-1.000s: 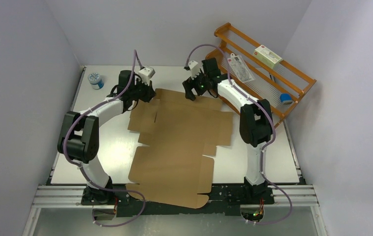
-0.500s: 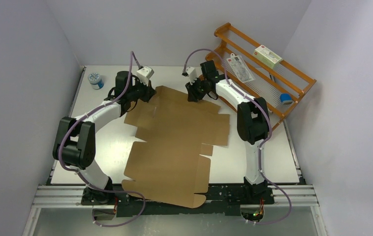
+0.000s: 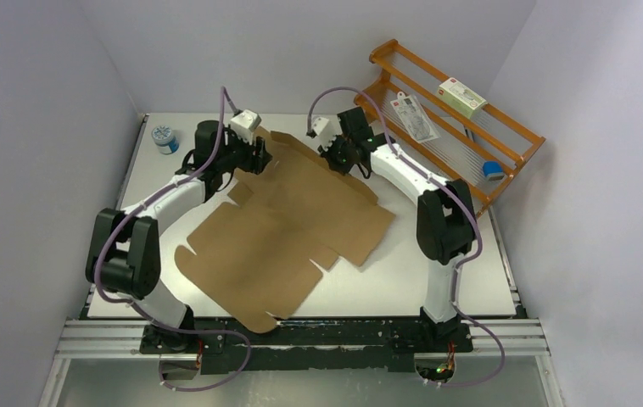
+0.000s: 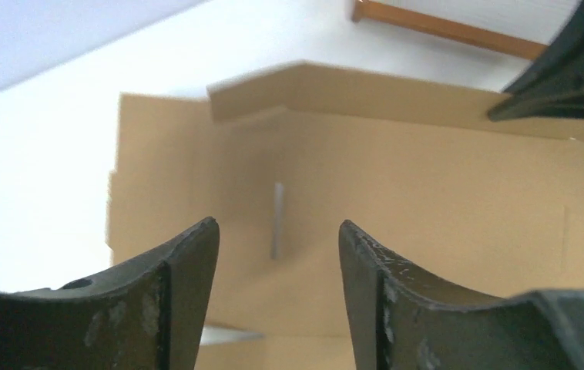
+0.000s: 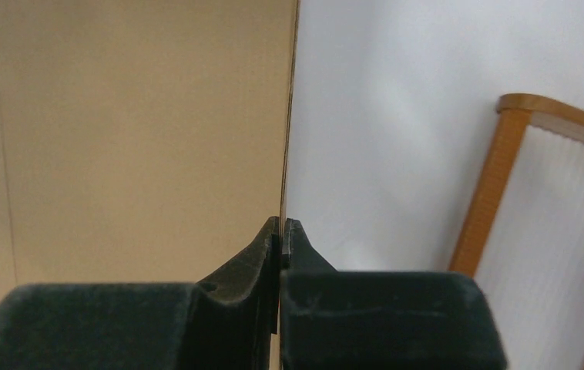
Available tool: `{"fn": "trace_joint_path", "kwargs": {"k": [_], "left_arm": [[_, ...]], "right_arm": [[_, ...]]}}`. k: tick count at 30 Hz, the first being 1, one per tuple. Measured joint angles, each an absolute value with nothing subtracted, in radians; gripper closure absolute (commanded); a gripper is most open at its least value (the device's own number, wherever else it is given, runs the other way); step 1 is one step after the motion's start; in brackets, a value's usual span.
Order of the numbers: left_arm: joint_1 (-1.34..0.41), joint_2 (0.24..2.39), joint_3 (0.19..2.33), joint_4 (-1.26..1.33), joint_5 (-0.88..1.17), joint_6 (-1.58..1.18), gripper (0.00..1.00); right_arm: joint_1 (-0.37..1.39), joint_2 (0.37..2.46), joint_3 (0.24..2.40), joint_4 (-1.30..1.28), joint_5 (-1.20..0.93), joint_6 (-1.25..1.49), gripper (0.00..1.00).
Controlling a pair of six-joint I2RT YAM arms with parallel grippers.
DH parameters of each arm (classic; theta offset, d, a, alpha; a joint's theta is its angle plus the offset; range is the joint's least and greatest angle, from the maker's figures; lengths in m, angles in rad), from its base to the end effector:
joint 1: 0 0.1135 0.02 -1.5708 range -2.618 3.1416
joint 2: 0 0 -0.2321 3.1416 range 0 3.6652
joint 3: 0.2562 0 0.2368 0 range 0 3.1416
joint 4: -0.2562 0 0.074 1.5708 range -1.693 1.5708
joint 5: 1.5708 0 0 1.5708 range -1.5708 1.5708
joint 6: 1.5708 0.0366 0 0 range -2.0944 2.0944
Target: Fold the paper box
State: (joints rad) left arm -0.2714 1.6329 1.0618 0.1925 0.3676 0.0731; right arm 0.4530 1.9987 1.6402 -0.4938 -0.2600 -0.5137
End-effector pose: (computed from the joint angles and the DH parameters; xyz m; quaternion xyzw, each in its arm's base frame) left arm 0.3434 -0.1092 0.2318 0.2405 0.7840 -0.2051 0.5343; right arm 0.3770 0.1940 0.2182 -0.4718 0.8007 0.1107 0.3521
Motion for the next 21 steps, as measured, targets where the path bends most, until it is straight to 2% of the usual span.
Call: {"fn": "trace_joint_path", "kwargs": {"k": [6,11,17,21], "left_arm": [[-0.247,1.546,1.058,0.194,0.3,0.075,0.27],[-0.123,1.546,1.058,0.199,0.343,0.04,0.23],[-0.031,1.649,1.095,0.184,0.421,-0.012,0.23],[0.006,1.782,1.187,0.134,0.551,-0.043,0.24]], "right_arm": [[0.516,1.879,1.504,-0.411,-0.163,-0.641,1.0],[0.536,1.85,1.455,-0.358,-0.122,-0.748,1.0],[0.532,1.834,1.409,-0.294,-0.096,-0.863,1.0],[0.532,1.821,1.407,-0.263,-0.099,-0.922,1.0]]}}
